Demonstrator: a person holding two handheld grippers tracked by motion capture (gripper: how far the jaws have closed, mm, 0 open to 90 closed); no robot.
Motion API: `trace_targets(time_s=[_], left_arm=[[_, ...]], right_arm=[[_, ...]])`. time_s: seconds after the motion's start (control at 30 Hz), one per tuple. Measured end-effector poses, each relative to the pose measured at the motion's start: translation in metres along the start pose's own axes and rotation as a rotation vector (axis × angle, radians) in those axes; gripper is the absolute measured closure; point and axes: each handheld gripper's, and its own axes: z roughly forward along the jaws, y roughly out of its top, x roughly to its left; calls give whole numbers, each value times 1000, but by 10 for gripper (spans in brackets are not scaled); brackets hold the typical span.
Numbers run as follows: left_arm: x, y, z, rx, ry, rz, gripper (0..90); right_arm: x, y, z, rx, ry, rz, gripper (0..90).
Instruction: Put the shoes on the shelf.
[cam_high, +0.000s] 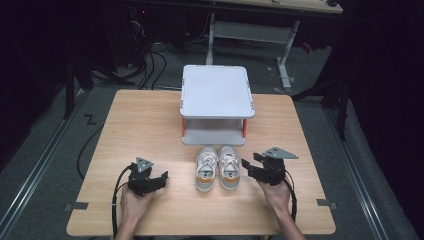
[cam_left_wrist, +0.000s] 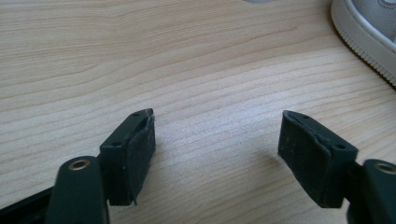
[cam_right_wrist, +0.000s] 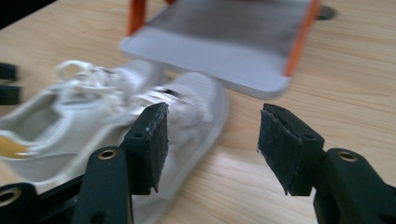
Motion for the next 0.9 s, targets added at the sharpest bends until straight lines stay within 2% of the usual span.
trace_targets(time_s=[0.03, 0.1, 0.13, 0.17, 0.2, 0.23, 0.27, 0.3, 0.33, 0.4, 0.43, 0.47, 0.53, 0.6, 0.67, 0.7, 0.73, 0.8, 0.9], left_arm=[[1, 1, -1, 10, -14, -17, 301], [0, 2, -2, 14, -25, -24, 304], [0, 2, -2, 14, -25, -24, 305], [-2, 3, -4, 6, -27, -18, 305], [-4, 3, -5, -4, -31, -20, 312], [-7, 5, -7, -12, -38, -16, 312], [-9, 6, -9, -17, -50, -15, 314], [-12, 8, -10, -22, -61, -9, 314], [-17, 11, -13, -26, -64, 3, 318], [-24, 16, -16, -36, -75, 18, 324], [-30, 20, -20, -43, -102, 28, 340], [-30, 20, -20, -43, -102, 28, 345], [-40, 26, -24, -53, -146, 26, 355], [-48, 31, -25, -50, -177, 36, 362], [-57, 36, -27, -40, -189, 48, 356], [-64, 39, -30, -35, -224, 44, 352], [-64, 39, -30, -35, -224, 44, 343], [-73, 42, -32, -33, -238, 49, 337], [-87, 45, -33, -14, -248, 70, 334]], right_arm=[[-11, -5, -1, 15, -52, 15, 445], [-24, -11, 1, 36, -109, 24, 454], [-24, -11, 1, 36, -109, 24, 454], [-30, -13, 2, 44, -129, 25, 457], [-44, -19, 4, 65, -184, 41, 462], [-44, -19, 4, 65, -184, 41, 462], [-55, -25, 6, 80, -220, 51, 463], [-55, -25, 6, 80, -220, 51, 463], [-65, -29, 6, 89, -257, 58, 474], [-67, -30, 7, 90, -263, 63, 475], [-73, -32, 6, 88, -277, 74, 474], [-75, -33, 6, 88, -282, 71, 474], [-76, -34, 7, 95, -292, 74, 474], [-79, -37, 10, 109, -303, 73, 475], [-82, -40, 13, 126, -310, 72, 476], [-85, -42, 15, 144, -321, 81, 464], [-85, -42, 15, 144, -321, 81, 464], [-88, -44, 14, 129, -320, 99, 461], [-89, -44, 15, 131, -327, 96, 454]])
